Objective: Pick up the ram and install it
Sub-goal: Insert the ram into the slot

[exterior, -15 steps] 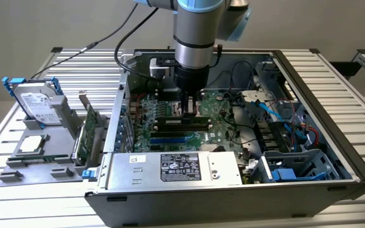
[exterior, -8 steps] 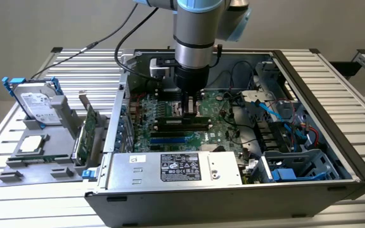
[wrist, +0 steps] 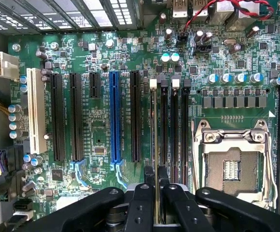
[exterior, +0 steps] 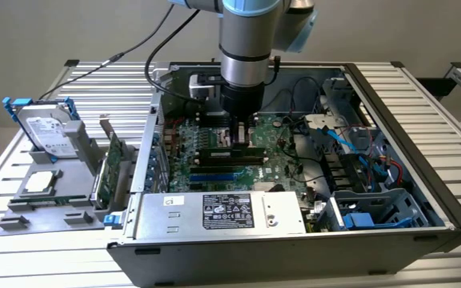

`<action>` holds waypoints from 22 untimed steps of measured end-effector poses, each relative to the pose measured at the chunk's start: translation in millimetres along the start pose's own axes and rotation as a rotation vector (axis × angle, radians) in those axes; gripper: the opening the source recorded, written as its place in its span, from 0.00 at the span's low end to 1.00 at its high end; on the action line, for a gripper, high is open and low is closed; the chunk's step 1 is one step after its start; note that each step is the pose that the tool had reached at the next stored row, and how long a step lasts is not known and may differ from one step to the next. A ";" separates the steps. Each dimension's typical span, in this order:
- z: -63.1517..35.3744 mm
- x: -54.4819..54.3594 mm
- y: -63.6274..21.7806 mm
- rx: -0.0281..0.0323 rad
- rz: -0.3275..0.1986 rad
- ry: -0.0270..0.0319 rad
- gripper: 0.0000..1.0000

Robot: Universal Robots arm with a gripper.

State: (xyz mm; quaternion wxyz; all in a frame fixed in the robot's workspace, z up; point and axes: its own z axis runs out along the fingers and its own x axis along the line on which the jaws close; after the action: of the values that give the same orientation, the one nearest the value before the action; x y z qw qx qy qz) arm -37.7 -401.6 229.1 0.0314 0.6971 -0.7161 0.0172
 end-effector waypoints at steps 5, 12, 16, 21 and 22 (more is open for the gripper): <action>2.2 -0.1 0.4 0.0001 0.000 0.0005 0.14; 5.5 -0.3 1.1 0.0001 0.000 0.0006 0.14; 5.8 -0.4 1.2 0.0001 0.000 0.0007 0.14; 6.9 -0.4 1.3 0.0000 0.000 0.0009 0.14; 7.1 -0.5 1.3 0.0001 0.000 0.0007 0.14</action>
State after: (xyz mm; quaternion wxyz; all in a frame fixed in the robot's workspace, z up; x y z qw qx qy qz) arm -39.2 -401.6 222.1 0.0316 0.6970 -0.7161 0.0175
